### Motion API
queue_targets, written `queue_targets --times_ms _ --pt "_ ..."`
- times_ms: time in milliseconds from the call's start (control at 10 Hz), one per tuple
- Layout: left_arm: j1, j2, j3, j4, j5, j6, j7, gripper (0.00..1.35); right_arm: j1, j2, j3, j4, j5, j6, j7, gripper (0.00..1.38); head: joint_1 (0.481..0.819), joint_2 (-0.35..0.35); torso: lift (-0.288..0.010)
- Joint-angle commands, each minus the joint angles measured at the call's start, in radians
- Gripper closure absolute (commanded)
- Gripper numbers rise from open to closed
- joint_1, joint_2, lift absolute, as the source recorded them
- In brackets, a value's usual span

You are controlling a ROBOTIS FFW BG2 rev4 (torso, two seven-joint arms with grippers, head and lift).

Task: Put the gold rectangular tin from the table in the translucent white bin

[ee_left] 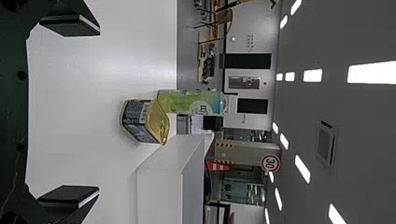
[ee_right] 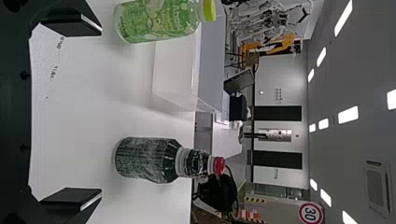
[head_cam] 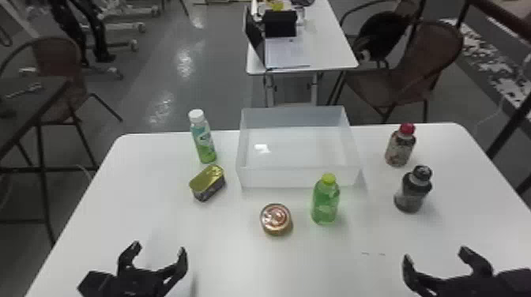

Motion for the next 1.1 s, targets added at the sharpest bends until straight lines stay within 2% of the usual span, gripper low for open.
queue_targets --times_ms 0,500,1000 --pt "0.0 -0.003 0.0 0.003 0.0 0.004 0.0 0.11 0.002 0.0 0.0 0.0 0.0 0.001 0.002 0.08 0.695 0.095 -0.056" --pt "-0.005 -0.003 0.006 0.006 -0.014 0.018 -0.011 0.1 0.002 0.0 0.003 0.003 -0.003 0.001 0.003 0.08 0.695 0.094 -0.056" --pt "-0.127 -0.003 0.139 0.072 -0.147 0.088 -0.199 0.11 0.002 0.0 0.006 0.005 -0.005 0.007 0.008 0.08 0.695 0.102 -0.056"
